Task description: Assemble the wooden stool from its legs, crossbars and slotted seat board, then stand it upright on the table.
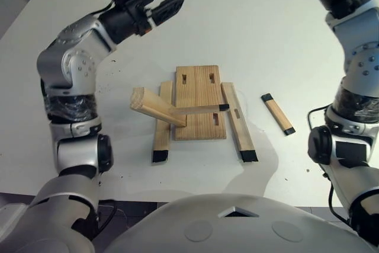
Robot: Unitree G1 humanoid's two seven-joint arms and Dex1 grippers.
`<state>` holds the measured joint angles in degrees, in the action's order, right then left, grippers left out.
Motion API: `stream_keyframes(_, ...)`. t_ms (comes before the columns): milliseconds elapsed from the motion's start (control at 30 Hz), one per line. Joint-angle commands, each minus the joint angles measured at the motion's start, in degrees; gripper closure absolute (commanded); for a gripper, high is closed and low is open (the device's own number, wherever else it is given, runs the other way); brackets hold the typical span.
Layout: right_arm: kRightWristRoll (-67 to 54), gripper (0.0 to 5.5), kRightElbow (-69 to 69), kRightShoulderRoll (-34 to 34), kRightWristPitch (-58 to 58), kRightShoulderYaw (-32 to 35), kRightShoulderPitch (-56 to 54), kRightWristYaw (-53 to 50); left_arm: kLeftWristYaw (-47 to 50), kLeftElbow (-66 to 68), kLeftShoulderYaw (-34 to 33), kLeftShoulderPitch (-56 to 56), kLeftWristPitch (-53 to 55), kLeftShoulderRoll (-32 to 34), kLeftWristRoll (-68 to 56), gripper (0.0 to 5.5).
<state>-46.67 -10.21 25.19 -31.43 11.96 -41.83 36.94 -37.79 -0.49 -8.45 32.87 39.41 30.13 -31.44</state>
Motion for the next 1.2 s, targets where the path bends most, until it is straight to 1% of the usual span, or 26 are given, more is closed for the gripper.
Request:
stream_keyframes(33,5.6,3.50,1.9,9.4,2.2,-1.1,7.0,10.2,-3.5,-3.5,0.4,-9.4,-6.2,5.8,5.1,1.20)
stream_keyframes(133,9.0,3.50,1.0,14.8,5.2,-2.4,14.0,18.4,-6.9,-4.9,0.6,-16.4,-12.0,9.4,8.6,1.20)
stream_keyframes(267,10.4,3.50,-5.3,18.9,6.9,-3.3,23.9,25.2,-12.3,-5.9,1.2,-23.6,-18.2,13.4,11.6,1.20)
stream_keyframes(433,9.6,3.50,-14.4,20.3,7.3,-5.8,31.8,29.4,-18.5,-10.9,2.4,-32.1,-23.4,16.1,12.8,1.20)
stream_keyframes(500,8.6,3.50,-16.7,20.3,6.7,-6.2,32.9,29.6,-20.6,-12.2,3.1,-34.7,-25.1,17.1,13.2,1.20)
stream_keyframes(633,5.7,3.50,-19.7,19.2,5.0,-6.0,33.9,28.3,-25.9,-14.6,3.2,-38.4,-25.2,19.9,11.8,1.20)
stream_keyframes(733,5.3,3.50,-20.9,18.0,5.1,-7.3,35.0,26.9,-28.3,-14.2,3.6,-38.9,-26.1,21.1,12.2,1.20)
stream_keyframes(900,6.8,3.50,-21.8,15.9,6.5,-10.0,37.2,25.6,-30.6,-13.9,4.6,-36.4,-25.8,21.7,11.5,1.20)
stream_keyframes(1200,11.7,3.50,-18.5,13.0,11.5,-14.3,37.3,25.7,-33.6,-15.0,7.1,-33.5,-24.8,21.9,10.1,1.20)
